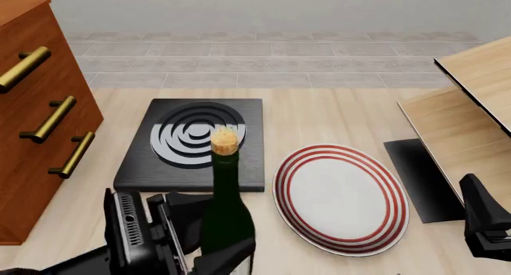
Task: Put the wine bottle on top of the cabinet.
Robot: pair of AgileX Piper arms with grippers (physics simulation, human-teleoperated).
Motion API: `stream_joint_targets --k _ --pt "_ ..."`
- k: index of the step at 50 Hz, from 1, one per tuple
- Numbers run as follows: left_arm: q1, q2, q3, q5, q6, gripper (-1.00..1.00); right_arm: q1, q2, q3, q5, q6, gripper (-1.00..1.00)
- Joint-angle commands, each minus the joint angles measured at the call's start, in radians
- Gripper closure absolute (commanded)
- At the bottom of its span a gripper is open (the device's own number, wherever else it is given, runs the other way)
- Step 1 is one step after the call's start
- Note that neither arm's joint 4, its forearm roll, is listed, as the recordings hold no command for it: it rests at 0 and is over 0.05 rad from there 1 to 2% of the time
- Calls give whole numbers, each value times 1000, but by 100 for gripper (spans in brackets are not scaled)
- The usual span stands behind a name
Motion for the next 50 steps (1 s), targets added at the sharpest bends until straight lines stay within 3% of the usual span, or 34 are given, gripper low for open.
stream_joint_targets --k 1,21,38,50 --pt "6 -164 -75 186 37 100 0 0 0 0 0 -100" --pt "71 -395 -215 494 53 100 0 0 0 0 0 -100" --pt "138 -510 -311 659 59 100 0 0 0 0 0 -100" --pt "193 -557 -330 719 75 100 0 0 0 0 0 -100"
